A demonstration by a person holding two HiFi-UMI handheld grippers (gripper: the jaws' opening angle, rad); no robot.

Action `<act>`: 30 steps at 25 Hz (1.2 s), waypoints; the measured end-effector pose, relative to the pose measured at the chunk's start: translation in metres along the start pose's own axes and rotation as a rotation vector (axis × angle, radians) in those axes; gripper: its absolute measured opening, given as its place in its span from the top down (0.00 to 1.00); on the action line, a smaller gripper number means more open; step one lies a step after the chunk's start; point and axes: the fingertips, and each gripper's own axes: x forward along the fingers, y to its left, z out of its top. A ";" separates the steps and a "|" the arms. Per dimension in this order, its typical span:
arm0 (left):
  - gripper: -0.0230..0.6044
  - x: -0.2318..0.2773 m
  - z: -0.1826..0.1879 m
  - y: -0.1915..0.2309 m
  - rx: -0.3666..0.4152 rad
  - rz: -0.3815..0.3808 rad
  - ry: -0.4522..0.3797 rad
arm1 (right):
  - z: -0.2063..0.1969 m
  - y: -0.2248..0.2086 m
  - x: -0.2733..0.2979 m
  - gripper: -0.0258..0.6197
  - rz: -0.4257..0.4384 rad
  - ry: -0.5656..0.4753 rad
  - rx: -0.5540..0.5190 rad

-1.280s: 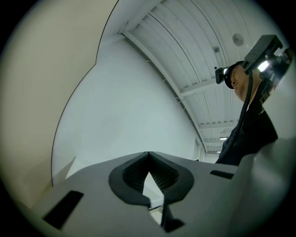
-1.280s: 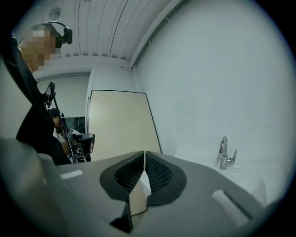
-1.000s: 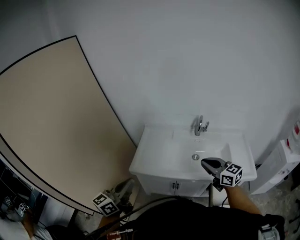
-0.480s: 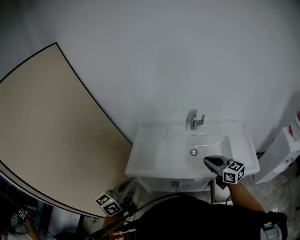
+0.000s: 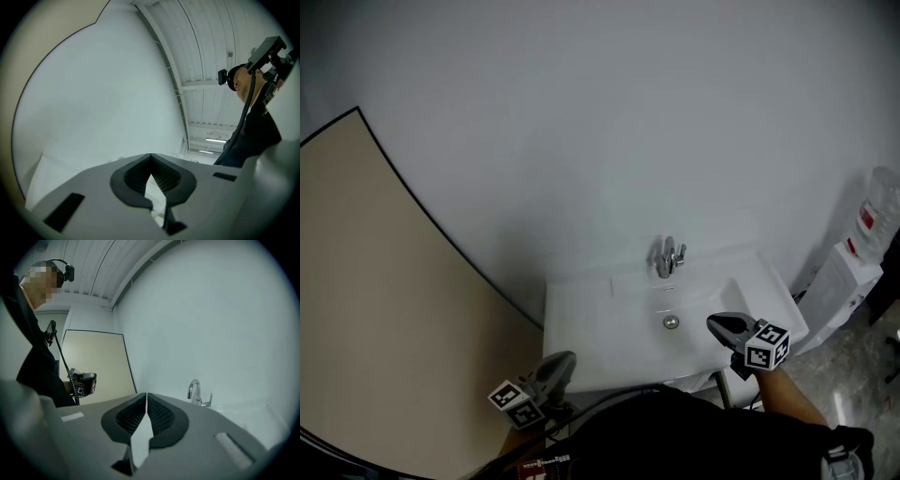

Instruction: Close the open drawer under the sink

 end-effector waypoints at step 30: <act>0.96 0.059 0.025 0.147 -0.060 -0.026 0.021 | 0.031 -0.051 0.156 0.94 0.058 0.059 -0.024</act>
